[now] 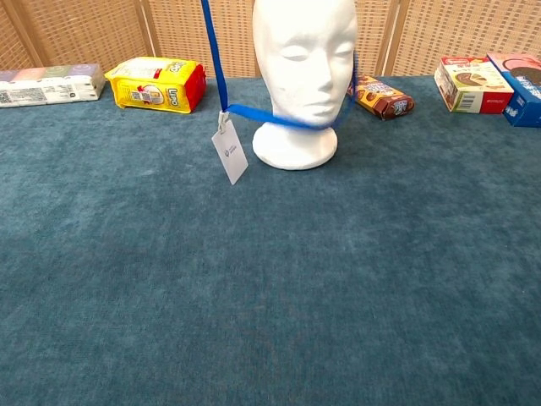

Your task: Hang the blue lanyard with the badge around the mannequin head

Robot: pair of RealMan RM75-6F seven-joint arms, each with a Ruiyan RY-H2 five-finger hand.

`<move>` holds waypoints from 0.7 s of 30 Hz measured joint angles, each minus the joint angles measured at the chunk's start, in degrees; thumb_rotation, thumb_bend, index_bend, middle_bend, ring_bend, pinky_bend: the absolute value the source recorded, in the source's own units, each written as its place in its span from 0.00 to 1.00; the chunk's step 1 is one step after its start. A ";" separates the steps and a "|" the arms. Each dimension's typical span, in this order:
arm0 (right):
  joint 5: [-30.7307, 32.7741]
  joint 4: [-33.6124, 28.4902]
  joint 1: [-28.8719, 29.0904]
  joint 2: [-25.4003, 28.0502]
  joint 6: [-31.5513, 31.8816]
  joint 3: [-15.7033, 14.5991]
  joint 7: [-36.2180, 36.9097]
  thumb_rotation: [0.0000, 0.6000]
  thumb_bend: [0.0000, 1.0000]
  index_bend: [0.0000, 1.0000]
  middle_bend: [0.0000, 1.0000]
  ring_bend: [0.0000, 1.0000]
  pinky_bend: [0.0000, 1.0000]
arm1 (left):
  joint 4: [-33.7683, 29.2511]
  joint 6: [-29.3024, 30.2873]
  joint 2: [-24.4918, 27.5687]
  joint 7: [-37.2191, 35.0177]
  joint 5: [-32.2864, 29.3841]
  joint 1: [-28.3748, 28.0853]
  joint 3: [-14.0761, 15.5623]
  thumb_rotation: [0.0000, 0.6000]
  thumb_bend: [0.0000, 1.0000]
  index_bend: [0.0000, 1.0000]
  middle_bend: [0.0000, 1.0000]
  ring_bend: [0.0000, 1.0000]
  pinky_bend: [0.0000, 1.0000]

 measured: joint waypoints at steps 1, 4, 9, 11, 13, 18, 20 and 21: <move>0.16 -0.12 0.06 0.11 -0.13 -0.01 -0.05 1.00 0.37 0.63 1.00 1.00 1.00 | -0.01 0.03 0.03 0.10 -0.07 -0.02 0.06 0.86 0.26 0.60 1.00 1.00 1.00; 0.55 -0.38 0.25 0.39 -0.61 -0.17 -0.32 0.97 0.38 0.63 1.00 1.00 1.00 | -0.03 0.02 0.11 0.43 -0.39 -0.08 0.21 0.86 0.25 0.59 1.00 1.00 1.00; 1.28 -0.72 0.52 0.72 -0.92 -0.39 -0.78 0.91 0.37 0.62 1.00 1.00 1.00 | -0.21 -0.20 0.37 1.44 -1.74 -0.33 0.44 0.86 0.20 0.57 1.00 1.00 1.00; 1.44 -0.78 0.55 0.78 -0.94 -0.48 -0.90 0.90 0.37 0.62 1.00 1.00 1.00 | -0.25 -0.23 0.43 1.89 -2.18 -0.46 0.53 0.85 0.18 0.56 1.00 1.00 1.00; 1.54 -0.86 0.59 0.83 -0.90 -0.60 -1.06 0.90 0.37 0.62 1.00 1.00 1.00 | -0.29 -0.19 0.44 2.26 -2.67 -0.61 0.57 0.85 0.17 0.55 1.00 1.00 1.00; 1.96 -0.89 0.63 0.93 -0.86 -0.95 -1.46 0.90 0.37 0.62 1.00 1.00 1.00 | -0.25 0.13 0.27 2.99 -3.95 -0.97 0.57 0.84 0.14 0.54 1.00 1.00 1.00; 2.07 -0.87 0.63 0.95 -0.75 -1.11 -1.69 0.90 0.37 0.62 1.00 1.00 1.00 | -0.26 0.20 0.24 3.48 -4.61 -1.15 0.59 0.84 0.14 0.53 1.00 1.00 1.00; 2.14 -0.86 0.62 0.96 -0.60 -1.16 -1.75 0.90 0.37 0.62 1.00 1.00 1.00 | -0.32 0.33 0.25 3.66 -4.90 -1.25 0.59 0.84 0.14 0.52 1.00 1.00 1.00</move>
